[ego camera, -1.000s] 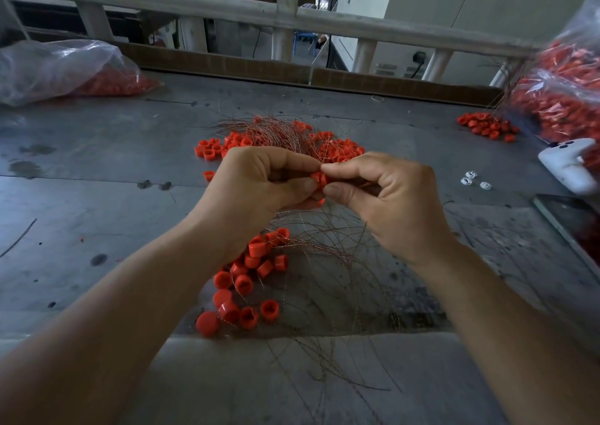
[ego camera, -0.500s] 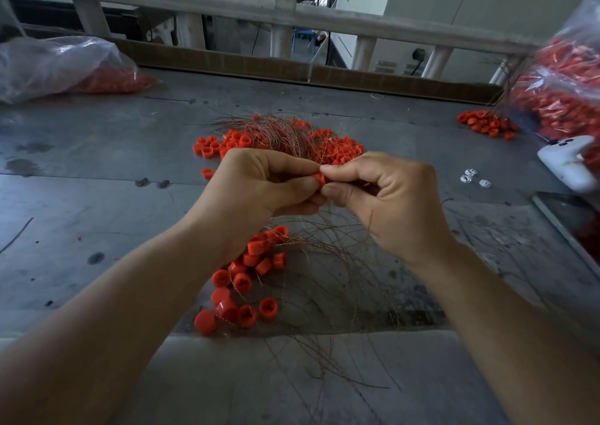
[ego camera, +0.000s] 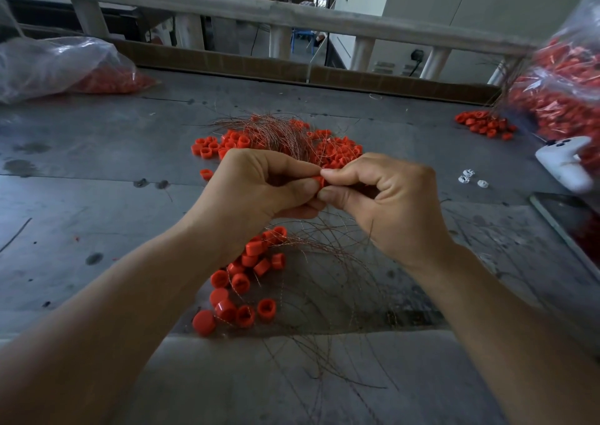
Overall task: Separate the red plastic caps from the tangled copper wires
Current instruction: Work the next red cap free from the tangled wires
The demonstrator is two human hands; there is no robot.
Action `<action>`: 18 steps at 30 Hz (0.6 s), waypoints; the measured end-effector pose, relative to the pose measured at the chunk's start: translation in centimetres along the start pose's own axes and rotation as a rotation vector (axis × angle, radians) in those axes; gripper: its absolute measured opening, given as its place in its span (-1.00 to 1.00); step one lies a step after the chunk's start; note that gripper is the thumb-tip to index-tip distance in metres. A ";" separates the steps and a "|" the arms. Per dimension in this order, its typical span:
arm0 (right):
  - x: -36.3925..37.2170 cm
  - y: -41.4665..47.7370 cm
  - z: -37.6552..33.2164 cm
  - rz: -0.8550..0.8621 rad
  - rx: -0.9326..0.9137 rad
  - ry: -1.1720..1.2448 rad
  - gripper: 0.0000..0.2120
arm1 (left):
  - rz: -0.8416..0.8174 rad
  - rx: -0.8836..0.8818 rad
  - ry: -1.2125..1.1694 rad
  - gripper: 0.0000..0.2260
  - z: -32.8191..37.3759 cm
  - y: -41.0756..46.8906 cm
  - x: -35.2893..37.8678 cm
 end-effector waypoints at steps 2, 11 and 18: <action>0.0 0.1 0.0 -0.006 -0.002 0.003 -0.79 | -0.010 -0.032 -0.039 -0.81 -0.1 0.1 -0.1; 0.2 0.1 0.4 -0.098 0.103 0.218 -0.82 | -0.136 -0.122 -0.088 -0.70 -0.2 -0.1 0.2; 1.2 0.0 0.0 -0.386 0.056 0.202 -0.73 | -0.259 -0.192 -0.072 -0.64 -0.2 -0.5 0.5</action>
Point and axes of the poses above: each hand's wrist, its own y-axis towards the middle knuckle, its own x-axis out of the palm, z = x × y, the point moved 6 cm from there along y, towards the middle knuckle, and after that the axes turned 8 degrees about -y, right-handed, at the moved point
